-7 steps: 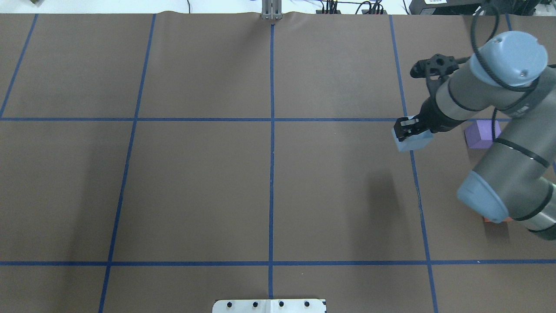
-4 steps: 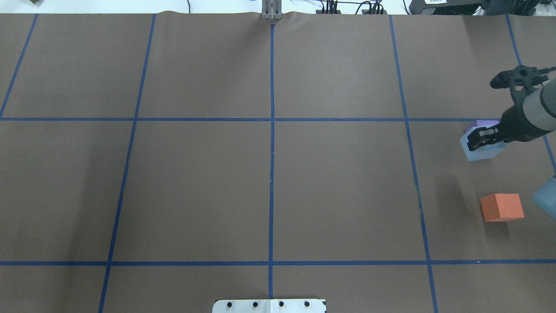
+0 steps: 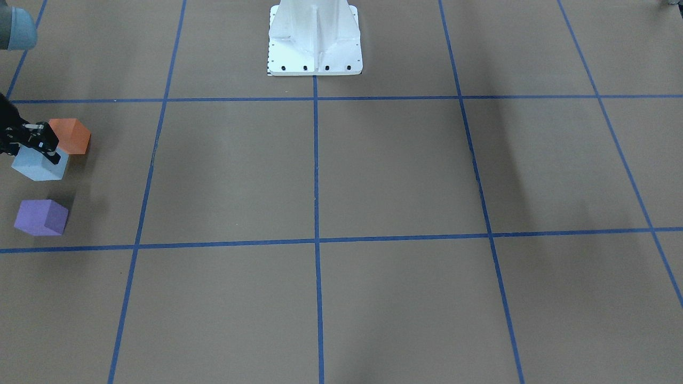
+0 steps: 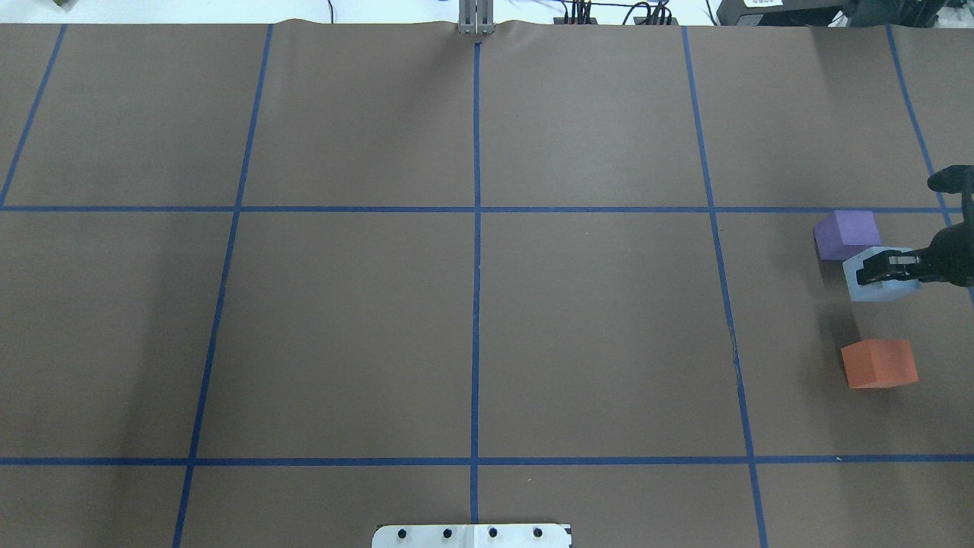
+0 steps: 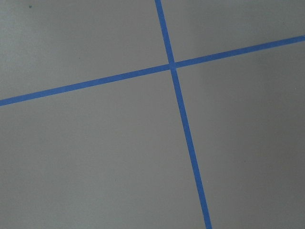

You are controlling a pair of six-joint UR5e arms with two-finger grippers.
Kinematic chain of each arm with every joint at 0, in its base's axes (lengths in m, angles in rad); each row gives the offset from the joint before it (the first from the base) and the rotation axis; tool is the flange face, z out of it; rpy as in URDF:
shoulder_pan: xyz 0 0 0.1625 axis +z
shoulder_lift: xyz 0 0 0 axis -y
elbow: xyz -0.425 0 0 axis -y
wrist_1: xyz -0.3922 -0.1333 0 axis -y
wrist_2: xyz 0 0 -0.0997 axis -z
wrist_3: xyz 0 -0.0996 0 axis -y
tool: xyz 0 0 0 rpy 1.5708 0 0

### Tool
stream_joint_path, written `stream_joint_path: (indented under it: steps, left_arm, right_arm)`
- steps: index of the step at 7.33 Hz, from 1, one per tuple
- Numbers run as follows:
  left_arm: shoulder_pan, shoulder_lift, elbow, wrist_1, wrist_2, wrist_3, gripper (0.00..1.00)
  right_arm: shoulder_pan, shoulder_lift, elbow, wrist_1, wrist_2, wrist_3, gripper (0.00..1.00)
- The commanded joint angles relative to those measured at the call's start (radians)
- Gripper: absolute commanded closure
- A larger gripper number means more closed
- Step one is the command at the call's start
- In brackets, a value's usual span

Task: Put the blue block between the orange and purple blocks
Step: 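Lower the light blue cube between the purple and orange cubes, open gripper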

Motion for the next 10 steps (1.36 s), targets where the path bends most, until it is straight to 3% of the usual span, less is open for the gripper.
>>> stream_joint_path:
  steps: [1,3,4,5,6,7,8,10]
  left_arm:
    - [0.000,0.002,0.000,0.000,0.000,0.003,0.00]
    - [0.000,0.002,0.000,-0.002,0.000,0.003,0.00]
    - [0.000,0.002,0.000,-0.002,0.000,0.003,0.00]
    - [0.000,0.002,0.000,-0.002,0.000,0.003,0.00]
    - [0.000,0.002,0.000,-0.002,0.000,0.003,0.00]
    - [0.000,0.002,0.000,-0.002,0.000,0.003,0.00]
    - [0.000,0.002,0.000,-0.002,0.000,0.003,0.00]
    - [0.000,0.002,0.000,-0.002,0.000,0.004,0.00]
  right_arm:
    - [-0.008,0.012,-0.058,0.056,-0.055,0.022,0.56]
    - [-0.085,0.005,-0.062,0.055,-0.100,0.037,0.55]
    - [-0.129,0.005,-0.079,0.058,-0.161,0.036,0.50]
    - [-0.134,0.005,-0.093,0.066,-0.160,0.036,0.47]
    - [-0.140,0.003,-0.105,0.079,-0.161,0.035,0.39]
    - [-0.140,0.002,-0.118,0.114,-0.163,0.035,0.09]
    - [-0.139,0.002,-0.116,0.118,-0.163,0.035,0.01]
    - [-0.118,-0.009,-0.073,0.106,-0.138,0.024,0.01]
